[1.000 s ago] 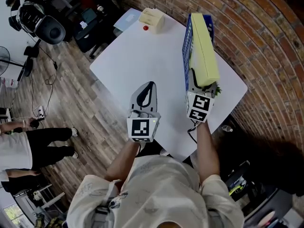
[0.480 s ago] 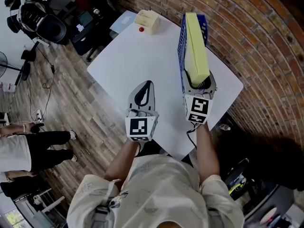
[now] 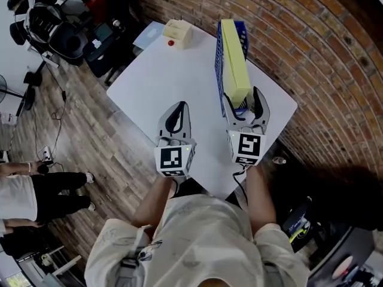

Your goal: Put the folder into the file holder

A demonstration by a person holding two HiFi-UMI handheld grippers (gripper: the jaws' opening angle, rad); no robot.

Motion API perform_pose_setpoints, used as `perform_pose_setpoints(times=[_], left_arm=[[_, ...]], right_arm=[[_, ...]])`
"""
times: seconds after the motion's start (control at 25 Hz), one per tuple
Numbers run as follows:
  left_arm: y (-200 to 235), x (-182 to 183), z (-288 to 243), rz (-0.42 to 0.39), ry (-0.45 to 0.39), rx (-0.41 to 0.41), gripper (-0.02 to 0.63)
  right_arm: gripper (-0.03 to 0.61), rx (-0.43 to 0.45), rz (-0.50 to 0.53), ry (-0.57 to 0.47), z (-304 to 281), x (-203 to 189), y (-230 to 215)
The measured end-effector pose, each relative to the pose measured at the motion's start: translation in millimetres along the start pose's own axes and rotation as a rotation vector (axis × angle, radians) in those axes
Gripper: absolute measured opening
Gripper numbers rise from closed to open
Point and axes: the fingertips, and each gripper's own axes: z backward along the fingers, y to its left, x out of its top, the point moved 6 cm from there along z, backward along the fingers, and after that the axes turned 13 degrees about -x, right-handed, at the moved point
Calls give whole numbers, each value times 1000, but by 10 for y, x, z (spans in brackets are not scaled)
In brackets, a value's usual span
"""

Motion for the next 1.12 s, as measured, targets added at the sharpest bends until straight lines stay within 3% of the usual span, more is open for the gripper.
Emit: perform_pose_setpoints(times=[0.52,1.12], left_arm=[[-295,122,120,-47,-18,-14,15],[-547,253,163,-103,-23,-42,15]], right_arm=[[374,-39,-47,-113,655,391,-517],[373,-189,-66,-43,1100,103,-1257]])
